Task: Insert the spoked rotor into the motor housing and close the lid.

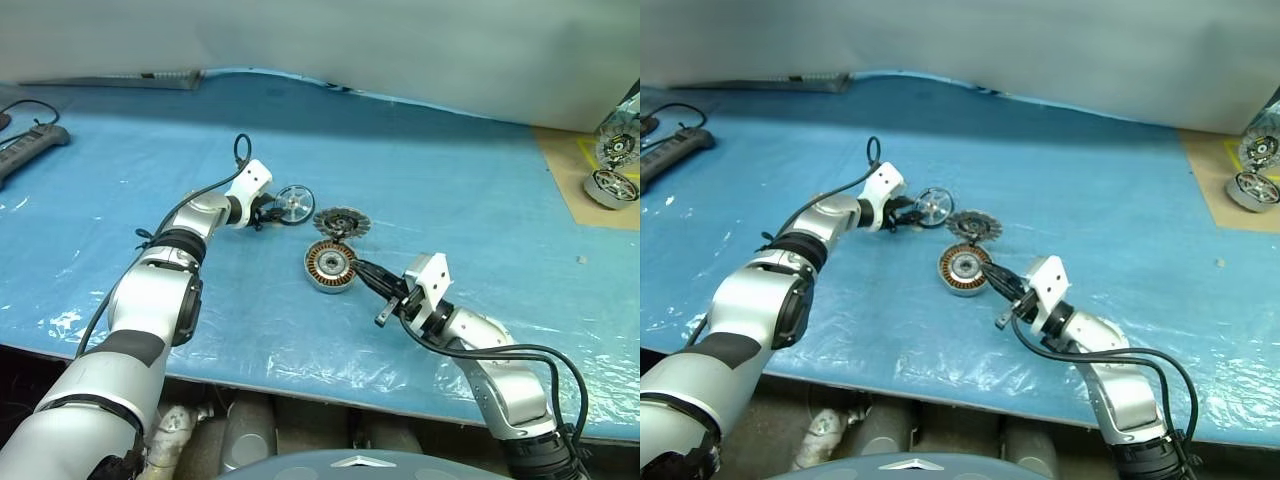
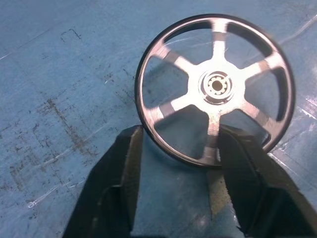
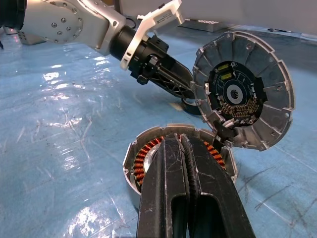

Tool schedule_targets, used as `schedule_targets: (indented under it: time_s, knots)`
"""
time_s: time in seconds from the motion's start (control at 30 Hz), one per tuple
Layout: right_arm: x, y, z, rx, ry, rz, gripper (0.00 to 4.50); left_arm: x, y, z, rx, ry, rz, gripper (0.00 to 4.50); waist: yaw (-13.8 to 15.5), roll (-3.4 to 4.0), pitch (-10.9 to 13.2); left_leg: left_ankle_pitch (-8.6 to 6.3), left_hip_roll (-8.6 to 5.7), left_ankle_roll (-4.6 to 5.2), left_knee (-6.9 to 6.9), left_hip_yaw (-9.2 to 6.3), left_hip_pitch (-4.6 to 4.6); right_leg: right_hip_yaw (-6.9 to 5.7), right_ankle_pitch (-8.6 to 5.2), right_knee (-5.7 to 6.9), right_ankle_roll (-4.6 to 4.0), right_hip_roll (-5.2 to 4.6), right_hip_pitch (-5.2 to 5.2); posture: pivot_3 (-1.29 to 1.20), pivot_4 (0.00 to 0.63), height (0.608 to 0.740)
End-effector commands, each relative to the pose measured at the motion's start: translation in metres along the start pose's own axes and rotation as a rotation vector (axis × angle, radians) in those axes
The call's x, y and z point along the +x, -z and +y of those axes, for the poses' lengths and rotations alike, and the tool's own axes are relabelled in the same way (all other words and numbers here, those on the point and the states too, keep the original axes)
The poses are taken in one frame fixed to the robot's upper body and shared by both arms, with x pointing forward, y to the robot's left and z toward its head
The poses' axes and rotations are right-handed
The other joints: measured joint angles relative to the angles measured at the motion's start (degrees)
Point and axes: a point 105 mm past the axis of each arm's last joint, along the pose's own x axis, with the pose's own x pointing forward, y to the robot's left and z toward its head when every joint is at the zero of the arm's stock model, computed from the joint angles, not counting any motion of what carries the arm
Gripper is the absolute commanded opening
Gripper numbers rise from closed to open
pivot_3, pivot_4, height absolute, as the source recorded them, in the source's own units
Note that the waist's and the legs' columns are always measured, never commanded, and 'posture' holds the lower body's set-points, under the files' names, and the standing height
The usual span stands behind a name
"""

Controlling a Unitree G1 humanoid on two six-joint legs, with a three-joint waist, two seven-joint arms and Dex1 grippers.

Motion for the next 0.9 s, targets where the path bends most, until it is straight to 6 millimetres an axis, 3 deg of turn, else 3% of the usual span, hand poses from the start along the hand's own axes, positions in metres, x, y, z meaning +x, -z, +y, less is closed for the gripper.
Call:
schedule_targets:
  time_s: [0.03,0.17,0.53,0.9]
  knots:
    - [0.0,-0.008,-0.001,-0.031,-0.004,-0.023,0.0,-0.003,0.004,0.005,0.015,-0.022,0.022,1.19,0.0,0.0,0.0,0.0,0.0,0.0,0.0,0.0,0.0,0.0,0.0,0.0,0.0,0.0,0.0,0.0,0.15,0.74]
    - [0.001,-0.005,-0.001,-0.036,-0.006,-0.01,0.0,-0.004,0.005,0.005,0.014,-0.021,0.023,0.03,0.0,0.0,0.0,0.0,0.0,0.0,0.0,0.0,0.02,0.0,0.0,0.0,0.0,0.0,0.02,0.0,0.15,0.74]
    - [0.001,0.004,-0.002,-0.039,-0.005,0.018,0.0,-0.015,0.006,0.011,0.031,0.004,0.012,0.03,-0.1,0.0,0.0,0.0,0.0,-0.01,-0.07,-0.01,0.01,-0.02,0.0,-0.1,0.0,0.01,0.02,0.0,0.15,0.74]
    - [-0.002,0.007,-0.004,-0.039,0.002,0.027,0.0,-0.043,0.005,0.019,0.176,0.095,-0.018,0.03,-0.1,0.0,0.0,0.0,0.02,-0.01,-0.14,-0.01,-0.06,-0.08,0.0,-0.25,0.0,0.01,0.02,0.0,0.15,0.74]
